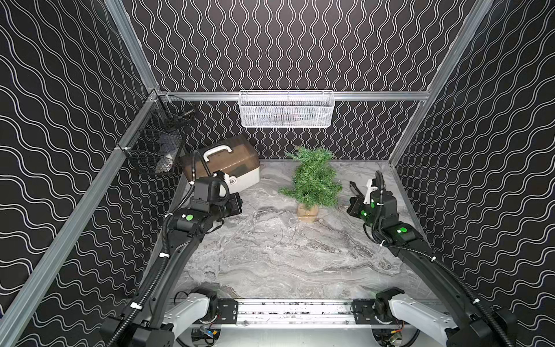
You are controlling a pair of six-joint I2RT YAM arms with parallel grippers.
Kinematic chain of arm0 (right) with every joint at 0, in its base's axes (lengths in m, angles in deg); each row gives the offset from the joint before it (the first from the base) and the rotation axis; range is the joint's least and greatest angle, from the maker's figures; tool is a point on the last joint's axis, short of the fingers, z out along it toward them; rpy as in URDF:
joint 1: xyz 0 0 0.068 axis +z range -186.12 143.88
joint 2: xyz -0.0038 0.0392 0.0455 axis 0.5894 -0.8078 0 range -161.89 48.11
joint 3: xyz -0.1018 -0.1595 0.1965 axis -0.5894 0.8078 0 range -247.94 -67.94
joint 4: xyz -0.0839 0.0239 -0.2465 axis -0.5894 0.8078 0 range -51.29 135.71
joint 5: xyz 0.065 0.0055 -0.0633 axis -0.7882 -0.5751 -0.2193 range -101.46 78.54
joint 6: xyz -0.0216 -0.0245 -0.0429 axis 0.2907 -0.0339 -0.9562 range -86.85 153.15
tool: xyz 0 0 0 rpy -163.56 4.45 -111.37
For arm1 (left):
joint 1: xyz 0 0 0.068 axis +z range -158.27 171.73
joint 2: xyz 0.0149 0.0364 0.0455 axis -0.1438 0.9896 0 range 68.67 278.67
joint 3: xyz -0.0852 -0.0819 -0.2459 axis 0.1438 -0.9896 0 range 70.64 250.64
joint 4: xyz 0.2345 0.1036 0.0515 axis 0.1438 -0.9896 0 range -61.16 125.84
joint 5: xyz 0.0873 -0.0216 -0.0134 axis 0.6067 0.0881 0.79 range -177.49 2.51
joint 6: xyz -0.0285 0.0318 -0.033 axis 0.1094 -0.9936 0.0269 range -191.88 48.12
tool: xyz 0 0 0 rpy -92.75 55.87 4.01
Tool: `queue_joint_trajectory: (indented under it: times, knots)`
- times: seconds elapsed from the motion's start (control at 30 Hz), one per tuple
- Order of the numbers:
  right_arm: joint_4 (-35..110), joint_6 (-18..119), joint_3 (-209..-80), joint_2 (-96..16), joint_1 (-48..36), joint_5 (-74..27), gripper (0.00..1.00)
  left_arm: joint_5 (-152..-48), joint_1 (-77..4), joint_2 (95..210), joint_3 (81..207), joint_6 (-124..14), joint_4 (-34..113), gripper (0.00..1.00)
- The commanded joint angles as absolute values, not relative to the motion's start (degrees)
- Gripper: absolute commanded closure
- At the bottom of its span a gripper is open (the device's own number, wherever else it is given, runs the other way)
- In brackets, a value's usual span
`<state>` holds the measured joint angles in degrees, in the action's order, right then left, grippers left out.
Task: Remove string lights from the small christmas tree
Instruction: Remove the light string from the Christmas tree.
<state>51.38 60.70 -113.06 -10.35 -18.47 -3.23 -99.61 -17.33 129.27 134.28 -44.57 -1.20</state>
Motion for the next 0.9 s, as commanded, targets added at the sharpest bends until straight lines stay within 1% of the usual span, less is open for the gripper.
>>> queue_joint_trajectory:
  times: [0.0,0.23,0.3,0.4,0.5,0.7,0.87]
  knots:
    - [53.84,63.28,-110.88,-10.04,-19.87,-4.50,1.00,-101.74,-17.31,129.31,133.84,-45.05,1.02,1.00]
    - [49.53,68.93,-100.41,-7.38,-19.55,-17.64,1.00,-102.15,-17.27,129.29,133.02,-44.92,1.69,1.00]
    - [48.52,70.59,-97.47,-6.36,-19.17,-18.51,1.00,-102.25,-17.31,129.31,132.95,-44.86,1.82,1.00]
    - [49.54,70.78,-96.54,-4.27,-19.07,-16.19,1.00,-102.25,-17.31,129.31,133.04,-44.90,1.82,1.00]
    - [51.37,68.69,-99.82,-3.94,-19.15,-12.91,1.00,-102.25,-17.32,129.48,133.22,-44.99,1.72,1.00]
    - [56.43,63.99,-113.20,-8.89,-19.15,-6.56,1.00,-102.78,-17.31,129.15,133.39,-44.46,2.09,1.00]
    - [58.44,60.43,-122.10,-9.60,-19.20,-3.04,1.00,-101.95,-17.25,128.39,133.48,-44.98,1.13,1.00]
